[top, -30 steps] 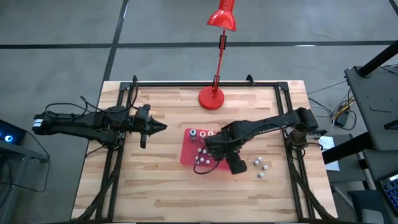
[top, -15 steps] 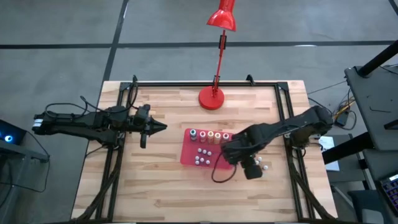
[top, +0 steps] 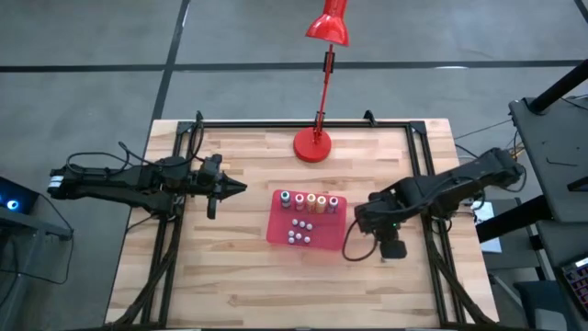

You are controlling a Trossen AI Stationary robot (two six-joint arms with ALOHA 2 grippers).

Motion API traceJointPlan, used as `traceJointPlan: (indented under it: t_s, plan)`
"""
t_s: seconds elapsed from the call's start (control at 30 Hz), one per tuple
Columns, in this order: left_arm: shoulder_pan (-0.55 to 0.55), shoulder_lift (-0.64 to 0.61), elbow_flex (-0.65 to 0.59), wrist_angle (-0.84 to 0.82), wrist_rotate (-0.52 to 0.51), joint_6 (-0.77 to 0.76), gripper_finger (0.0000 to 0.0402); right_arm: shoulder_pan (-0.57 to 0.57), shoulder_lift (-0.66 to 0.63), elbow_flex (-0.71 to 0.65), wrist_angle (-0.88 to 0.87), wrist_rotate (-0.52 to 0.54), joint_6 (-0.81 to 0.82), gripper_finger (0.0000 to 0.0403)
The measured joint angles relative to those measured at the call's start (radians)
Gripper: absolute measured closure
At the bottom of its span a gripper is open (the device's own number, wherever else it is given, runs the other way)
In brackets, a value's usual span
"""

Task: Pick & Place food coloring
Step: Put the small red food coloring bottle into the red bin

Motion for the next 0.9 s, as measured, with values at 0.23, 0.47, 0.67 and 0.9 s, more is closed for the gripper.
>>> traceJointPlan:
  t_s: [0.23, 0.47, 0.67, 0.9]
  plan:
    - [0.0, 0.0, 0.0, 0.0, 0.0, 0.0, 0.0402, 0.0, -0.101, -0.186, 0.068, 0.0, 0.077, 0.0319]
    - [0.0, 0.0, 0.0, 0.0, 0.0, 0.0, 0.0402, 0.0, -0.158, -0.33, 0.114, 0.0, 0.089, 0.0319]
    - [0.0, 0.0, 0.0, 0.0, -0.006, 0.0, 0.0402, 0.0, -0.16, -0.418, 0.18, 0.0, 0.077, 0.0326]
    - [0.0, 0.0, 0.0, 0.0, -0.007, -0.014, 0.0402, 0.0, -0.158, -0.484, 0.258, 0.014, -0.035, 0.0312]
